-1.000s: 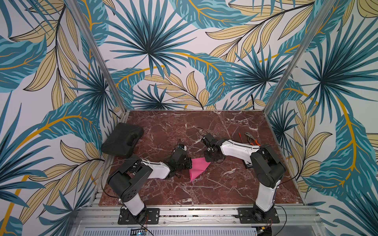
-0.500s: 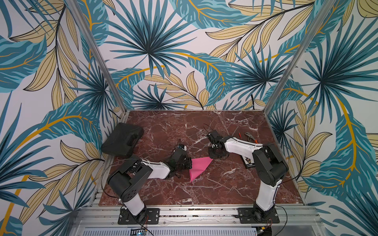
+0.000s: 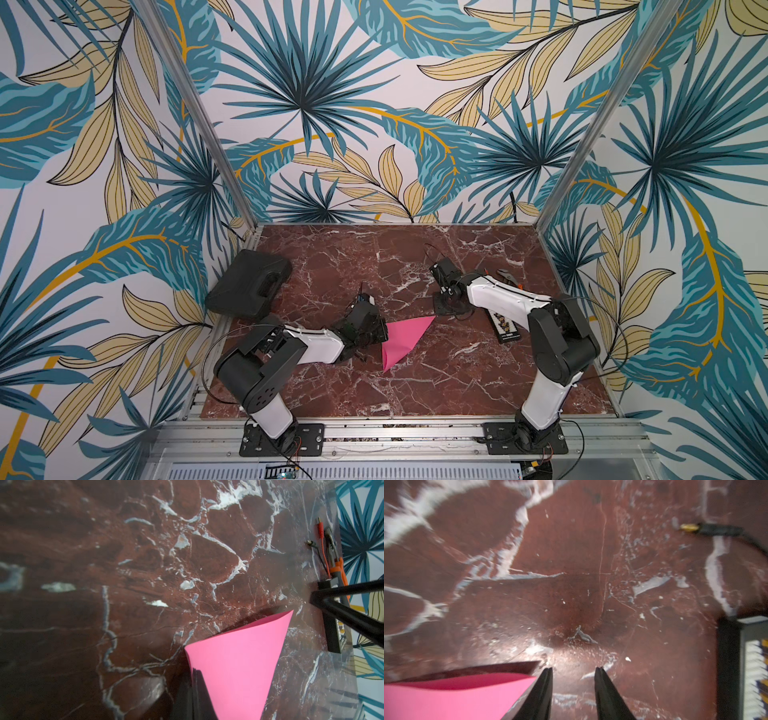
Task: Fold the square paper diagonally
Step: Fold the paper at the center of the board.
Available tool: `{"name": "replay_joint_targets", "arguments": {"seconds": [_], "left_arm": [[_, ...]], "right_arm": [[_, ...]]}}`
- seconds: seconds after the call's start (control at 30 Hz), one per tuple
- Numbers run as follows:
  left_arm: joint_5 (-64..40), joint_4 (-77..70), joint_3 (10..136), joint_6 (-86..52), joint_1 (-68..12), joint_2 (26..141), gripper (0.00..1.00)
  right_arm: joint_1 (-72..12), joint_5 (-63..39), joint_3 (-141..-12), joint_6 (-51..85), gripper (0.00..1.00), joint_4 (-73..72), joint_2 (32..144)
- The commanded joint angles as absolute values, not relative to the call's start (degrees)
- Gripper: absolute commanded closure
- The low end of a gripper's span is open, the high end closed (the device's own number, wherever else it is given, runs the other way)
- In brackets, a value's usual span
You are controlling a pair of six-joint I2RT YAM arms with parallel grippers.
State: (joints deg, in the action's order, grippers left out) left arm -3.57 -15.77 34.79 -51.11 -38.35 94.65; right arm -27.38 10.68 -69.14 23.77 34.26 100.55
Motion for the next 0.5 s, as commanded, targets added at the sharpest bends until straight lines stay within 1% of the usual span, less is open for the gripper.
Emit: {"name": "replay_joint_targets", "arguments": {"seconds": [0.0,0.1,0.17,0.3,0.47], "left_arm": [[-1.71,-12.19,34.95,-59.02,-39.04,93.43,1.0],[-0.25,-11.05,35.97,-63.09,-40.28,93.68,1.0],[0.25,-11.17,36.42,-65.24,-41.14,93.92,1.0],[0.49,-12.58,36.82,-69.15,-42.56,94.83,1.0],[1.22,-12.39,37.18,-69.9,-43.24,95.4,1.0]], "right_arm": [[-29.6,8.29,-65.2,29.29,0.61,34.33,94.09],[-34.0,8.79,-62.64,32.94,0.61,34.17,91.95],[-37.33,9.87,-62.78,34.11,0.61,34.83,92.4],[-42.71,10.75,-64.34,35.82,0.58,34.85,96.57],[-45.58,11.01,-68.67,35.5,0.56,35.76,104.14]]}}
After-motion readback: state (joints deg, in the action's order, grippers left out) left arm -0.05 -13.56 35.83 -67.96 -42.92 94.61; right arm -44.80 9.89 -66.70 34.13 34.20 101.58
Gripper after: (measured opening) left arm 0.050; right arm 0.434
